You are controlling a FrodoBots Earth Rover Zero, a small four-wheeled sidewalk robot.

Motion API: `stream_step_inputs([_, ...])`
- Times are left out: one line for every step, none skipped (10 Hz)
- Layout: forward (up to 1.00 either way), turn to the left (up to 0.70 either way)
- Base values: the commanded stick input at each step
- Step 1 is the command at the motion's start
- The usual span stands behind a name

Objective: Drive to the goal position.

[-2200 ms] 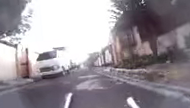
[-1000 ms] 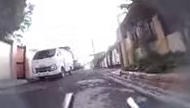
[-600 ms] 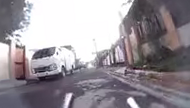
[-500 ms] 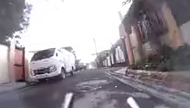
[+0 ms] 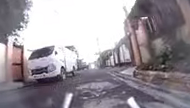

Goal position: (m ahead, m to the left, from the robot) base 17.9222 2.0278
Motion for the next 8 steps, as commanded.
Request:
stream_step_inputs([1.0,0.0])
stream_step_inputs([1.0,0.0])
stream_step_inputs([1.0,0.0])
stream_step_inputs([1.0,0.0])
stream_step_inputs([1.0,0.0])
stream_step_inputs([1.0,0.0])
stream_step_inputs([1.0,0.0])
stream_step_inputs([1.0,0.0])
